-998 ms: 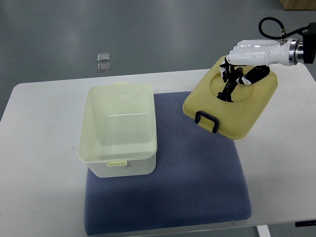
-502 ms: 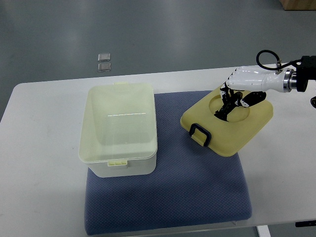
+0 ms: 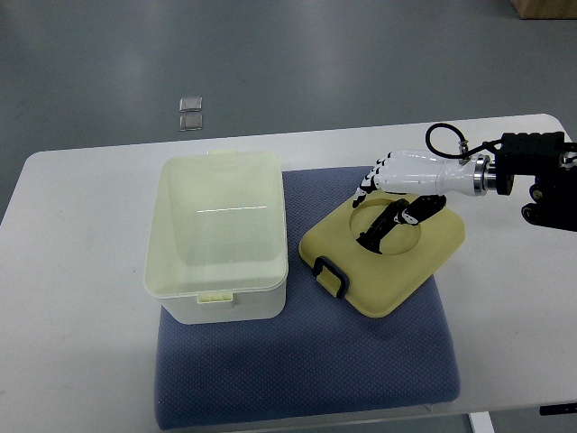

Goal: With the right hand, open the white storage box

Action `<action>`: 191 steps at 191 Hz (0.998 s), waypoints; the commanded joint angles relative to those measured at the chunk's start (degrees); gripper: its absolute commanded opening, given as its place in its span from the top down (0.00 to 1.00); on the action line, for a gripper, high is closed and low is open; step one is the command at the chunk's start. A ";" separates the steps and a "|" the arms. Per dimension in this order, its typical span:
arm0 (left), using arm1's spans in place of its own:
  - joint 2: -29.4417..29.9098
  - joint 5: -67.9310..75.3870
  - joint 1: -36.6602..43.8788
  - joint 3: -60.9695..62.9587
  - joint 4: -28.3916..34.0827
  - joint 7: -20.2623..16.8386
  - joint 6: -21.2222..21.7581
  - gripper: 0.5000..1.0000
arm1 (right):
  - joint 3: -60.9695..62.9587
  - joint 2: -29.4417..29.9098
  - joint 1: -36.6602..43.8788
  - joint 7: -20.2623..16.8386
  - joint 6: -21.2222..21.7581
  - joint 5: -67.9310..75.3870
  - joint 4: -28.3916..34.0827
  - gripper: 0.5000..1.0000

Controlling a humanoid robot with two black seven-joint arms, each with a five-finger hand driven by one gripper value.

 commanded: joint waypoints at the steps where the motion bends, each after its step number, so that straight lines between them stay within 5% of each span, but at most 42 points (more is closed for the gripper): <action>1: 0.00 0.00 0.00 0.03 0.00 0.00 0.04 0.00 | 0.03 -0.05 -0.29 0.00 -0.04 0.07 0.02 0.17; 41: 0.00 0.00 0.00 0.03 0.09 0.00 -0.05 0.00 | -0.06 -1.63 0.42 0.00 1.28 0.34 0.63 0.14; 83: 0.00 0.00 0.00 0.03 0.09 0.00 -0.05 0.00 | 1.52 -4.27 0.50 0.00 7.52 0.60 1.07 0.14; 117: 0.00 0.00 0.00 0.03 0.00 0.00 -0.05 0.00 | 14.00 -6.02 -0.11 0.00 12.70 4.73 -1.39 0.14; 143: 0.00 0.00 0.00 0.03 -0.17 0.00 -0.05 0.00 | 25.78 -5.67 -1.52 -0.02 18.42 17.12 -8.86 0.14; 191: 0.00 0.00 0.00 -0.06 -0.35 0.00 -0.05 0.00 | 49.07 3.47 -11.63 -12.06 26.15 47.27 -21.52 0.14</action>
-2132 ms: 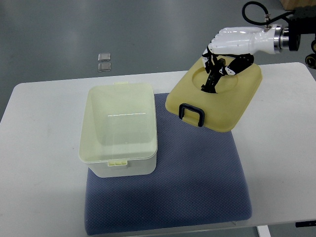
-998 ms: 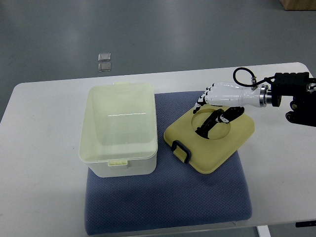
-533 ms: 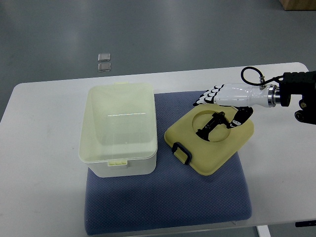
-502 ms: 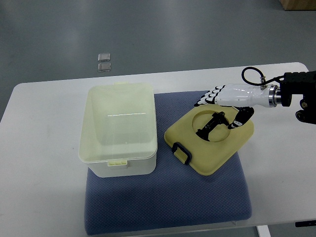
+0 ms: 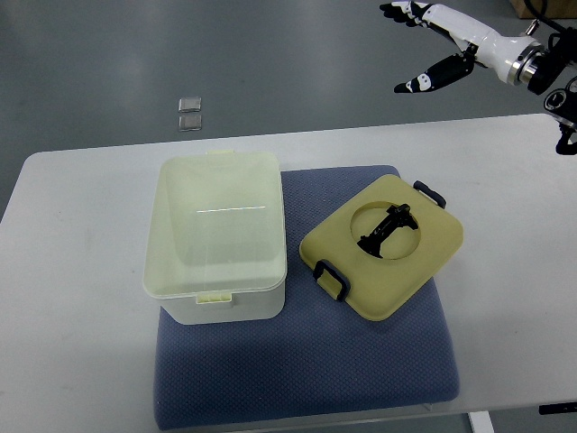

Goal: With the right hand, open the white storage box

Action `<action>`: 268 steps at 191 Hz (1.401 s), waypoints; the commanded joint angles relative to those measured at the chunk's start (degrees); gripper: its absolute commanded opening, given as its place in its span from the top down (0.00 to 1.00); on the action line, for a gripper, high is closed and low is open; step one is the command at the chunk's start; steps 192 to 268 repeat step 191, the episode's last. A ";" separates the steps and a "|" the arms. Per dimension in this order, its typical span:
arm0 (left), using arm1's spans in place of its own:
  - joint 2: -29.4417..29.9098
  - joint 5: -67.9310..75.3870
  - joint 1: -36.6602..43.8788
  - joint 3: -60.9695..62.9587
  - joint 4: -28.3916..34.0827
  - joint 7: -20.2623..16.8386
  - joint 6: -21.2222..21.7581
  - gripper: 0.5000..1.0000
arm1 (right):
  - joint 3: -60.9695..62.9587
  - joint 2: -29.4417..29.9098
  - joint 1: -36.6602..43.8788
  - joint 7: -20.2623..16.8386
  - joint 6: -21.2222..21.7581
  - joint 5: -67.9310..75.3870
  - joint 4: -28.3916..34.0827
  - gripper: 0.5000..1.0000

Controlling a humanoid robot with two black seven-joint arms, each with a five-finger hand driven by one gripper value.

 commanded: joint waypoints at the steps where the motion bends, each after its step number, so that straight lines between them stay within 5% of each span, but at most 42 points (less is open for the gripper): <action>1: 0.00 0.00 0.01 -0.09 -0.07 0.00 0.01 0.00 | 9.74 4.11 -4.41 -5.45 1.80 11.95 -5.33 0.14; 32: 0.00 0.00 0.01 -0.09 -0.07 0.00 0.01 0.00 | 23.10 8.06 -11.01 -17.23 7.42 29.88 -11.57 0.14; 53: 0.00 0.00 0.01 0.00 -0.16 0.00 0.01 0.00 | 28.82 9.38 -15.14 -20.22 14.10 41.05 -14.56 0.14; 92: 0.00 0.00 0.01 0.00 -0.33 0.00 -0.17 0.00 | 32.60 11.23 -19.71 -19.34 20.17 51.60 -14.91 0.14; 144: 0.00 0.00 0.01 0.08 -0.33 0.09 -0.26 0.00 | 33.04 13.60 -20.42 -11.78 24.47 51.69 -14.74 0.14; 268: 0.00 0.00 0.01 0.00 -0.33 0.00 -0.34 0.00 | 33.21 15.27 -20.42 -11.08 24.12 51.78 -14.83 0.14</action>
